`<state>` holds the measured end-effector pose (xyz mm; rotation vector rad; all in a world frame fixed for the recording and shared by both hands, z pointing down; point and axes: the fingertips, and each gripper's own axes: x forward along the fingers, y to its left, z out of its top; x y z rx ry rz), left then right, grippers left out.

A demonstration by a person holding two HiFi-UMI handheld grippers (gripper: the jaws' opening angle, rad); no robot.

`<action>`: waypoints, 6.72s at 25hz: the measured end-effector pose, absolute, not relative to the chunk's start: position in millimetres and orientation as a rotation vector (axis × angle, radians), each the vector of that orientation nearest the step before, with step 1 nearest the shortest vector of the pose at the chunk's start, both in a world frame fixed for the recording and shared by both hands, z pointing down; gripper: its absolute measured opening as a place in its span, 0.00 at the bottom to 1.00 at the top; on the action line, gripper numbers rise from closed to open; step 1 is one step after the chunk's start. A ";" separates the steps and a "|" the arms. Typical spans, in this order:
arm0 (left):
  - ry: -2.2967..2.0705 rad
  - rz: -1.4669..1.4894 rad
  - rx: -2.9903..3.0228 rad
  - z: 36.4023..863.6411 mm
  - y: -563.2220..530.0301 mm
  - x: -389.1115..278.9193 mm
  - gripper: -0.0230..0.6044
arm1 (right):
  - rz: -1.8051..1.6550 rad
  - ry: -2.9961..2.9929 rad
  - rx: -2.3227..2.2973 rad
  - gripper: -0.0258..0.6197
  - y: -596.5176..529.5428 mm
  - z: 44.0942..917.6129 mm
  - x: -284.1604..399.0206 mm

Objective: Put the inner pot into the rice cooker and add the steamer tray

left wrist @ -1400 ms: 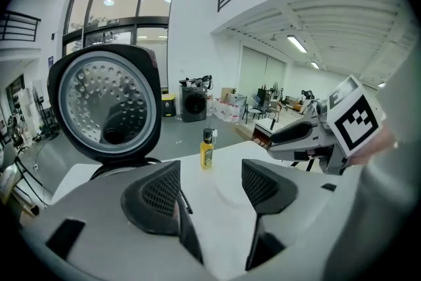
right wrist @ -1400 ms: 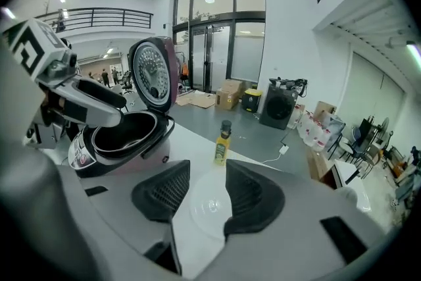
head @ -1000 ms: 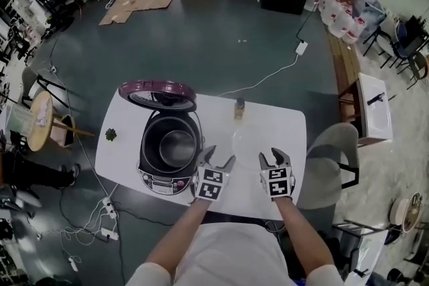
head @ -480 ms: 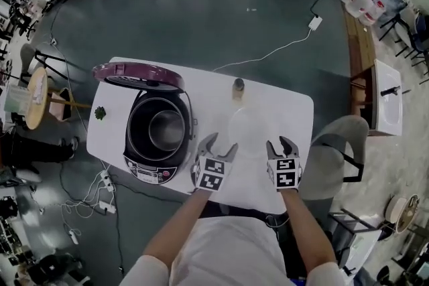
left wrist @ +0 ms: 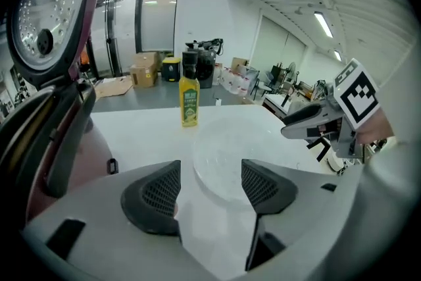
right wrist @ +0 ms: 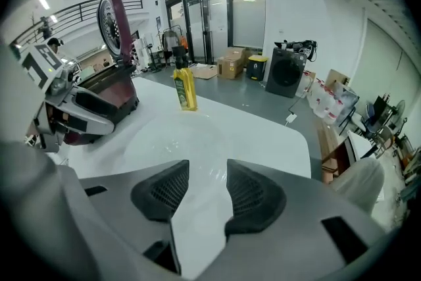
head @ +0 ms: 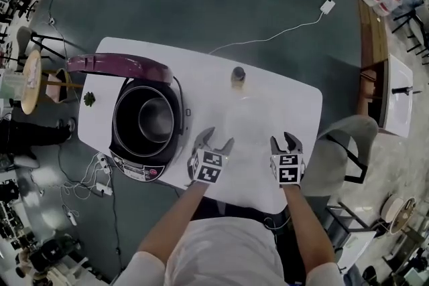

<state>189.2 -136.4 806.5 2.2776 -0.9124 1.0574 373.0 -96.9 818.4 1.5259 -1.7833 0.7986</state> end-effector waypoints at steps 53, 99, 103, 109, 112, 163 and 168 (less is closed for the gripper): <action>-0.919 0.855 2.338 738.5 -120.0 171.7 0.21 | 0.992 -1.888 1.601 0.22 -55.8 753.8 342.5; -1.296 0.880 2.347 635.8 -165.5 -115.7 0.25 | 0.646 -2.109 1.313 0.25 -149.7 652.5 61.8; -1.313 0.932 2.340 643.8 -176.8 -130.8 0.26 | 0.605 -2.085 1.311 0.25 -163.4 657.7 47.1; -1.299 1.059 2.360 662.0 -196.9 -149.4 0.28 | 0.551 -2.051 1.301 0.27 -181.4 671.7 27.4; -1.278 1.144 2.354 675.1 -205.7 -157.2 0.29 | 0.560 -2.033 1.304 0.28 -185.0 682.7 18.6; -1.063 1.207 2.491 686.9 -208.7 -162.5 0.45 | 0.550 -1.832 1.497 0.37 -172.5 687.8 20.5; -1.057 1.040 2.507 657.1 -197.4 -157.4 0.41 | 0.512 -1.931 1.519 0.34 -163.1 654.5 16.3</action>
